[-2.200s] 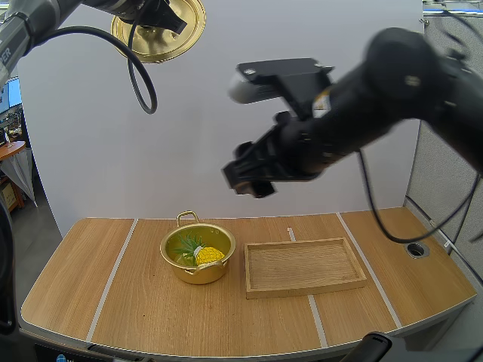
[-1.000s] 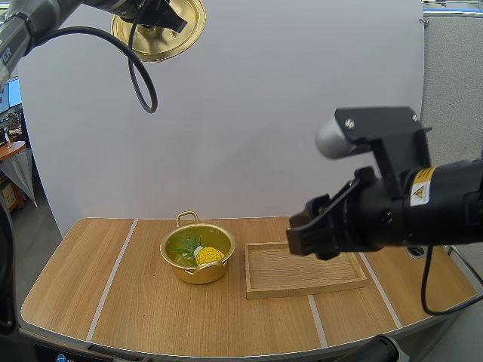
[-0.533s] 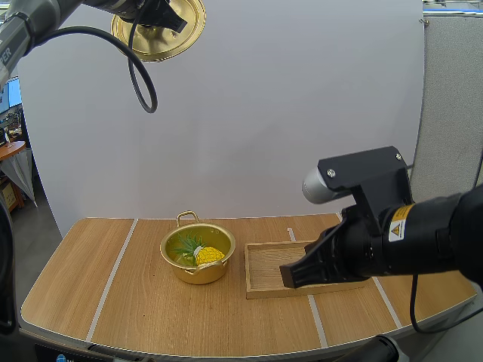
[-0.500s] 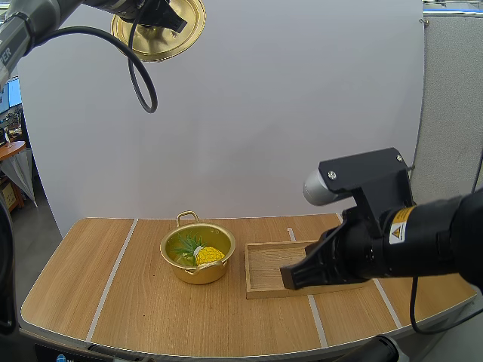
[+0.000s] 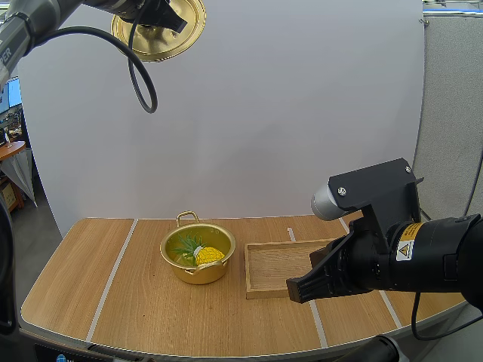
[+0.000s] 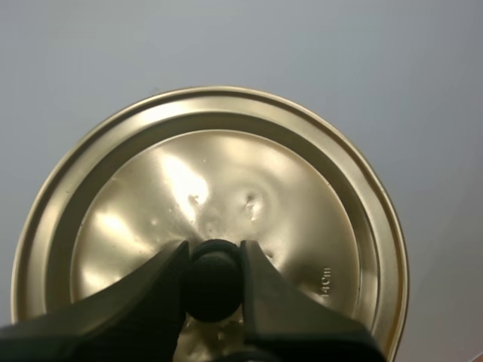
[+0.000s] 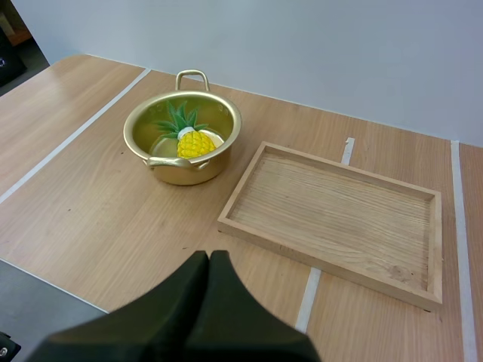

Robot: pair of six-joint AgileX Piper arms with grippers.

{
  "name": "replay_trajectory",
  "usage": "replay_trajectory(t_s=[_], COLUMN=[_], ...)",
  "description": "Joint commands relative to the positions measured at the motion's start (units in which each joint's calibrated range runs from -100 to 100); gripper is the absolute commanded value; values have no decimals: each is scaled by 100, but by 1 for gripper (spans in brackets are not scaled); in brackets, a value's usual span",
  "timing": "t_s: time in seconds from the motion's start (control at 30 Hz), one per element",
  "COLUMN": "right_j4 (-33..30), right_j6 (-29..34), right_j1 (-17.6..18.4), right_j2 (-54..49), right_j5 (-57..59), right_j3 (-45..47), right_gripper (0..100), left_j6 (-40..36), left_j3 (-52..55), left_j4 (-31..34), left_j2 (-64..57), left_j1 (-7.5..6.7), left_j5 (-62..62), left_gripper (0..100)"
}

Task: Open the pot, put the pineapple inside, and close it

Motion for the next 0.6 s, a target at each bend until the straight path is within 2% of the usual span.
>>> replay_trajectory(t_s=[0.0, 0.1, 0.4, 0.57], right_j4=[-106, -133, -187, -214], right_j6=[-35, -35, -35, -35], right_j1=[-20, -20, -20, -20], right_j2=[-59, -59, -59, -59], right_j5=[0, 0, 0, 0], right_j3=[2, 2, 2, 2], right_gripper=[0, 0, 0, 0], left_j6=[-42, -42, -42, -42], left_j3=[-65, -65, -65, -65], left_j4=[14, -61, -62, -62], left_j2=[-35, -35, -78, -78], left_j1=[-14, -14, -14, -14], left_j5=[-202, -61, 3269, 3451], left_gripper=[0, 0, 0, 0])
